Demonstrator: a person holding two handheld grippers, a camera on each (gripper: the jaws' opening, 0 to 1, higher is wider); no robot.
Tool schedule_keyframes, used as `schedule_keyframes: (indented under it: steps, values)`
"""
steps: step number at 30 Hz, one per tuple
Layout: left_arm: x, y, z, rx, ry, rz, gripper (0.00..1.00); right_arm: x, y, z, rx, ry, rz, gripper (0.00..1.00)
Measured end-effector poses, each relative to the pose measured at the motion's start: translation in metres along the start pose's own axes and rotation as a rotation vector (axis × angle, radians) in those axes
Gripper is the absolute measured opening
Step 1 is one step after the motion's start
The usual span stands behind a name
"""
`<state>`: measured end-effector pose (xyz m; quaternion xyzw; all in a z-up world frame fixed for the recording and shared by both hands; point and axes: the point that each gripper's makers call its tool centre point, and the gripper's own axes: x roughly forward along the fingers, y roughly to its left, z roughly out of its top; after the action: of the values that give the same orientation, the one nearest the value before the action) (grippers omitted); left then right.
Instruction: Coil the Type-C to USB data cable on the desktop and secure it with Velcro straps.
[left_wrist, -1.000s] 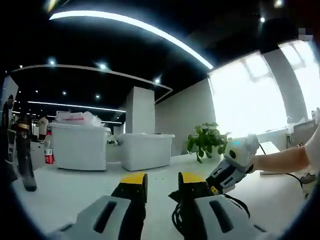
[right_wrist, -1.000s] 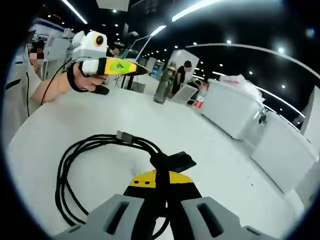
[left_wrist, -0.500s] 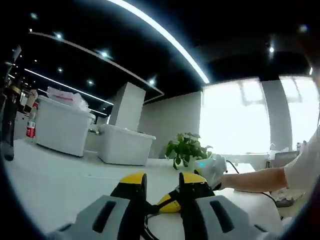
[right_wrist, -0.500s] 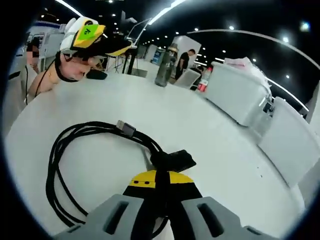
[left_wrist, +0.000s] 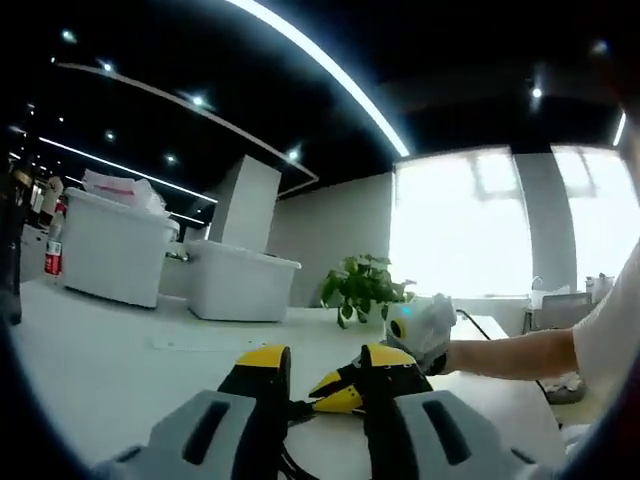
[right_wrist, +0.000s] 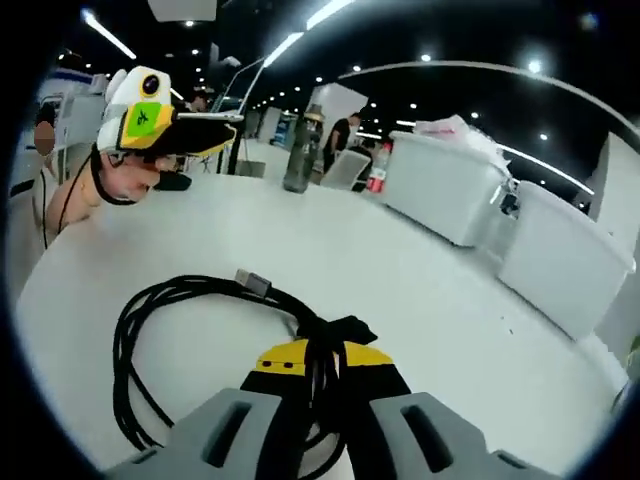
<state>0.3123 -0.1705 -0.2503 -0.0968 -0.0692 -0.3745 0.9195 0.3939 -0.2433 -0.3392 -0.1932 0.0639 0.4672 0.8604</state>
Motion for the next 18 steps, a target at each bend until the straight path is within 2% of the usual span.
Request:
schedule_keyframes:
  steps: [2, 5, 7, 10, 13, 15, 16, 17, 18]
  values:
    - [0.0, 0.001, 0.001, 0.004, -0.001, 0.001, 0.34, -0.014, -0.003, 0.015, 0.064, -0.078, -0.052, 0.11]
    - [-0.001, 0.0, 0.004, -0.013, -0.015, 0.0, 0.36, -0.035, -0.006, 0.03, 0.187, -0.164, -0.135, 0.2]
    - [-0.001, -0.001, 0.005, -0.016, -0.018, -0.004, 0.36, -0.046, -0.005, 0.038, 0.217, -0.209, -0.184, 0.23]
    - [-0.002, -0.006, 0.009, -0.008, -0.026, -0.012, 0.39, -0.064, 0.003, 0.051, 0.197, -0.265, -0.261, 0.26]
    - [-0.003, -0.01, 0.014, -0.006, -0.041, -0.025, 0.42, -0.081, 0.015, 0.071, 0.283, -0.394, -0.302, 0.27]
    - [-0.004, -0.01, 0.017, -0.005, -0.052, -0.023, 0.42, -0.093, 0.009, 0.08, 0.313, -0.465, -0.399, 0.31]
    - [-0.005, -0.009, 0.019, -0.006, -0.058, -0.02, 0.42, -0.1, 0.004, 0.082, 0.362, -0.504, -0.466, 0.34]
    - [-0.005, -0.007, 0.019, -0.008, -0.063, -0.012, 0.43, -0.104, 0.003, 0.088, 0.347, -0.54, -0.489, 0.34]
    - [-0.006, -0.005, 0.021, -0.012, -0.07, -0.002, 0.43, -0.108, 0.001, 0.089, 0.369, -0.563, -0.509, 0.33]
